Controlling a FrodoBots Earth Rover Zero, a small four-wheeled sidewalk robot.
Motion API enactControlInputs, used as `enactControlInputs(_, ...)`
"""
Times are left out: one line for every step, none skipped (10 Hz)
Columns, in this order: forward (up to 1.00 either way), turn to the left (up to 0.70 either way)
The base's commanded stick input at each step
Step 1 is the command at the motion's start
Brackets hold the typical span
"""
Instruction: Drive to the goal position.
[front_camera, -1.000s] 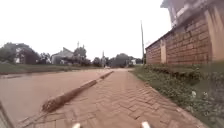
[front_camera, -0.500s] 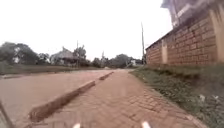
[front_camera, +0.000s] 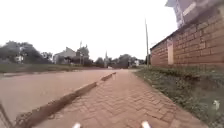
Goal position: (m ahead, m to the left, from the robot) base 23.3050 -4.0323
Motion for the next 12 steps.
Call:
enactControlInputs(0.50,-0.39)
enactControlInputs(0.50,-0.10)
enactControlInputs(0.50,0.16)
enactControlInputs(0.50,0.09)
enactControlInputs(0.50,0.02)
enactControlInputs(0.50,-0.12)
enactControlInputs(0.50,-0.35)
enactControlInputs(0.50,-0.48)
enactControlInputs(0.50,-0.49)
enactControlInputs(0.50,-0.50)
enactControlInputs(0.50,-0.50)
enactControlInputs(0.50,-0.50)
